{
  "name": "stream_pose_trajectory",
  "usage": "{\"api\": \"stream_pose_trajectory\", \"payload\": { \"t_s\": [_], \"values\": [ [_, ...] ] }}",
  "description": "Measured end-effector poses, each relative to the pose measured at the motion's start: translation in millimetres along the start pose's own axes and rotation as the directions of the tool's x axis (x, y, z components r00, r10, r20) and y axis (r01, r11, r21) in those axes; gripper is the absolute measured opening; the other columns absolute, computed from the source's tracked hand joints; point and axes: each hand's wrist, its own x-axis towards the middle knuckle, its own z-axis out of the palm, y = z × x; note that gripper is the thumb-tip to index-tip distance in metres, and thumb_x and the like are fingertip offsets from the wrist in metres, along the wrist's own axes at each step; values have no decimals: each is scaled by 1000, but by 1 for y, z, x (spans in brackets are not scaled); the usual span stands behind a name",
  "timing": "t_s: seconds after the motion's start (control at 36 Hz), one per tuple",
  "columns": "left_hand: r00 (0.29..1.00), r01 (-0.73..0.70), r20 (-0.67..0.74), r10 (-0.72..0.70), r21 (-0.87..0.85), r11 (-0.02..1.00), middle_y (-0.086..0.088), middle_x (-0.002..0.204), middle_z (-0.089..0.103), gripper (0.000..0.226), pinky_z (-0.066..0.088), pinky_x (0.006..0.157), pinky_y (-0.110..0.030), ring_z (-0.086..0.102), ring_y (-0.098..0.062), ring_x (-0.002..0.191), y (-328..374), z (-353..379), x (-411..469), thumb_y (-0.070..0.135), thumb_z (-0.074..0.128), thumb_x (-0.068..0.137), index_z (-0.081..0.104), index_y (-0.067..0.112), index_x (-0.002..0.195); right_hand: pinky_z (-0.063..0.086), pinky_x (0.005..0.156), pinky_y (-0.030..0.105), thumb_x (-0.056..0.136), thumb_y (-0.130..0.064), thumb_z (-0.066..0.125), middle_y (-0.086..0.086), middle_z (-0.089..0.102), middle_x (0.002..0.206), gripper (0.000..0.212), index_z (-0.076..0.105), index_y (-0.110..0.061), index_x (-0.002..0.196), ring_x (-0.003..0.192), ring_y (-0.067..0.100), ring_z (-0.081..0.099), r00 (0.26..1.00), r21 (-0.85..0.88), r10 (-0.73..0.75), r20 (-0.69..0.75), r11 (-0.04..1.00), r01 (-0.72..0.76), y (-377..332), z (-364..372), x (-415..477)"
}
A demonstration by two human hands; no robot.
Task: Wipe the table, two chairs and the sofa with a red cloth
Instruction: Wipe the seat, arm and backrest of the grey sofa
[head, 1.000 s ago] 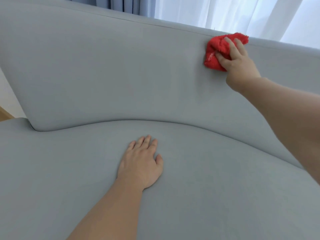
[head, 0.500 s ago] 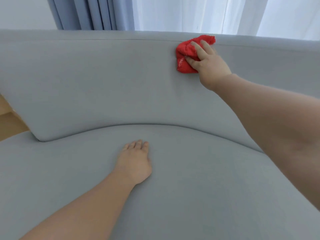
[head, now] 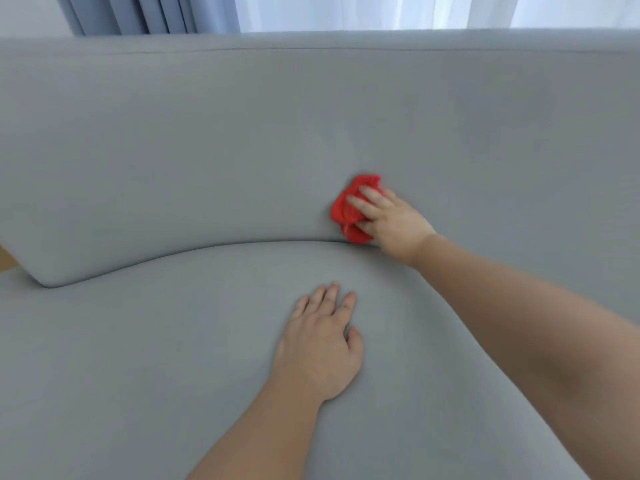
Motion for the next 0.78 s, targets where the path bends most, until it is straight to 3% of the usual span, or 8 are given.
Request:
{"api": "stream_pose_trajectory", "payload": {
  "t_s": [0.08, 0.14, 0.25, 0.31, 0.39, 0.47, 0.64, 0.78],
  "values": [
    [1000, -3, -2, 3, -4, 1000, 1, 160, 10, 83, 2, 118, -33, 6, -15, 146, 0, 3, 1, 45, -4, 73, 16, 28, 152, 0, 118, 40, 101, -22, 32, 0, 34, 155, 41, 70, -18, 116, 146, 29, 20, 991, -57, -66, 114, 996, 73, -11, 18, -5],
    [1000, 0, -3, 0, -5, 1000, 1, 160, 10, 79, 2, 119, -33, 6, -15, 146, 0, 4, 1, 45, -2, 76, 16, 28, 152, -6, 117, 37, 102, -21, 38, -1, 30, 157, 35, 66, -18, 122, 148, 28, 14, 986, -79, -73, 153, 993, 86, -7, 22, -5],
    [1000, -2, -9, 2, 8, 1000, 1, 160, 10, 75, 2, 119, -33, 7, -15, 146, -2, 7, 2, 43, -1, 80, 16, 28, 152, 37, 106, 48, 74, -18, 80, 2, 66, 124, 13, 79, -17, 86, 122, 32, 57, 987, -138, -87, 134, 985, 105, -2, 13, -9],
    [1000, -5, -9, 5, 7, 1000, 1, 160, 11, 80, 2, 118, -33, 8, -15, 146, -1, 6, 1, 45, -3, 75, 16, 28, 152, 46, 98, 46, 60, -20, 87, -2, 71, 112, 17, 79, -22, 76, 112, 28, 64, 989, -131, -83, 119, 987, 98, 6, 9, -11],
    [1000, -8, 3, 8, 3, 1000, 1, 161, 9, 81, 1, 118, -34, 6, -16, 146, -1, 6, 1, 45, -2, 74, 14, 28, 152, 45, 100, 43, 74, -26, 71, -4, 70, 114, 9, 80, -24, 77, 114, 26, 63, 991, -179, -115, 68, 976, 126, 19, -3, -18],
    [1000, -10, 6, 10, 6, 1000, 1, 161, 7, 82, 1, 119, -34, 5, -16, 147, -1, 5, 2, 45, -4, 74, 13, 28, 152, 42, 101, 49, 83, -24, 38, 1, 70, 116, 41, 79, -20, 80, 114, 30, 62, 990, -178, -125, 63, 975, 134, 36, -10, -22],
    [1000, -11, 28, 11, 5, 1000, 1, 161, 6, 82, 0, 119, -34, 4, -16, 147, 0, 4, 2, 44, -6, 73, 11, 27, 152, 37, 103, 54, 84, -20, 34, 9, 66, 123, 44, 78, -17, 88, 116, 36, 60, 993, -205, -104, -56, 975, 90, 60, -32, -24],
    [999, -2, 47, 2, 9, 1000, 1, 161, 3, 67, -1, 119, -35, 0, -16, 147, 0, 3, 2, 41, 10, 87, 8, 27, 153, 32, 106, 56, 86, -17, 33, 15, 61, 129, 45, 77, -13, 95, 119, 42, 56, 986, -220, -48, -161, 975, 12, 86, -63, -24]
  ]
}}
